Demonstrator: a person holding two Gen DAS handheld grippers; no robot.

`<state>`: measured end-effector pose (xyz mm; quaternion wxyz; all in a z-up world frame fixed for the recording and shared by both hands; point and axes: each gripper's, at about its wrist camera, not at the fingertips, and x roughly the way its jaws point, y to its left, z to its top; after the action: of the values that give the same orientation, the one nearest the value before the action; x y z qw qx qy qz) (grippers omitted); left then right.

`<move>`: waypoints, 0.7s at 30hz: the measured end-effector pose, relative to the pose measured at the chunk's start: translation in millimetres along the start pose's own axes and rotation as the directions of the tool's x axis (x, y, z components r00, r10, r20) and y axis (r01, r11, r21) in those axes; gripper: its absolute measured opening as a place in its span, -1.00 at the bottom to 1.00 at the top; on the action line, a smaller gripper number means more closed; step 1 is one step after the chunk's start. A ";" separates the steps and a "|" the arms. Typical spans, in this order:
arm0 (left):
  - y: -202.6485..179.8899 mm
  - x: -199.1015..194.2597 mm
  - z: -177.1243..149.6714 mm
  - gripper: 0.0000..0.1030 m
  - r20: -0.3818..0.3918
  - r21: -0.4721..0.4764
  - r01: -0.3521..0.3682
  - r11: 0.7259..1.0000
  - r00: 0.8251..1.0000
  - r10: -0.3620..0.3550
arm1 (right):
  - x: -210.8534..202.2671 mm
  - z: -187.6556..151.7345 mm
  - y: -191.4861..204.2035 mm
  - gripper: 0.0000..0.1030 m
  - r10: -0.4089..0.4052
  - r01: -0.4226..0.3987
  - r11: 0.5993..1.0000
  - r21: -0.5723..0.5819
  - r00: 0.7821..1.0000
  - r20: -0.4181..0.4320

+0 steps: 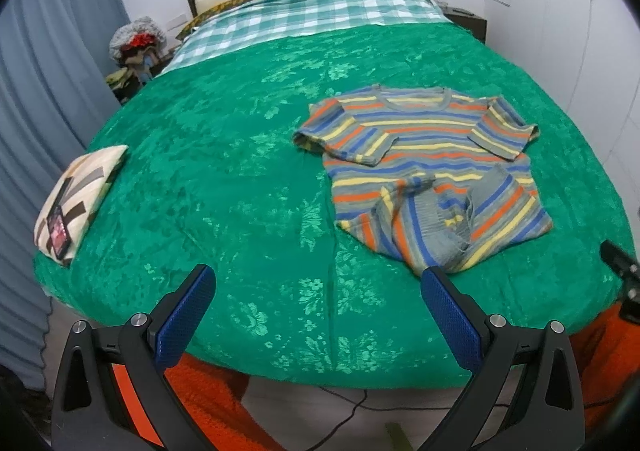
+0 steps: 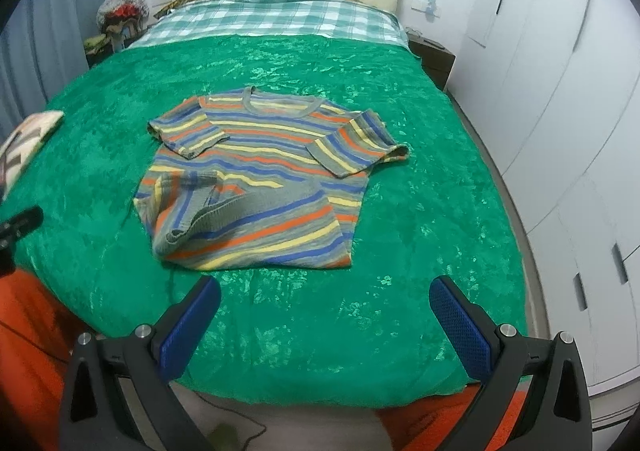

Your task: Fold small clothes

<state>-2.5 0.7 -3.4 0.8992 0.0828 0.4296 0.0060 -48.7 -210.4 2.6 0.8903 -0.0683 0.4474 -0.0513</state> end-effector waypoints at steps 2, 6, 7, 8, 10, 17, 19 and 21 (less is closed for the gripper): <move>-0.7 0.3 0.4 0.99 0.000 0.002 0.001 1.000 1.000 -0.001 | -1.3 -1.7 5.1 0.99 0.001 -0.001 1.000 -0.027 1.000 0.009; -2.2 1.6 0.1 0.99 -0.004 0.017 0.000 1.000 1.000 0.000 | -3.6 -1.7 0.2 1.00 0.069 -0.069 0.997 0.020 0.997 0.017; -2.5 2.1 -0.3 0.99 -0.005 0.018 0.000 1.000 1.000 0.000 | -3.3 -1.1 -1.7 1.00 0.077 -0.077 0.996 0.034 0.997 0.014; -2.4 2.6 -0.7 0.99 -0.008 0.019 0.000 1.000 1.000 0.000 | -2.6 -0.8 -3.2 1.00 0.079 -0.080 0.996 0.045 0.997 0.011; -2.8 3.6 -1.3 0.99 -0.011 0.020 0.000 1.000 1.000 0.000 | -2.0 -0.6 -4.2 0.99 0.066 -0.066 0.997 0.047 0.998 0.010; -1.1 7.9 -2.1 0.99 -0.024 0.007 0.003 1.000 1.000 -0.003 | -3.1 -1.9 -7.1 0.99 0.084 -0.085 0.994 0.065 0.996 0.026; -1.0 8.7 -2.9 0.99 -0.027 0.005 0.003 1.000 1.000 -0.002 | -3.5 -1.6 -8.1 0.99 0.093 -0.095 0.993 0.072 0.995 0.030; -1.1 9.3 -3.1 0.99 -0.027 0.003 0.004 1.000 1.000 -0.004 | -4.1 -1.7 -8.5 1.00 0.101 -0.103 0.992 0.079 0.994 0.037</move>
<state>0.9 0.9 -12.6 0.8931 0.0832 0.4420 0.0046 -52.8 -218.3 6.3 0.9010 -0.0101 0.4331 -0.0226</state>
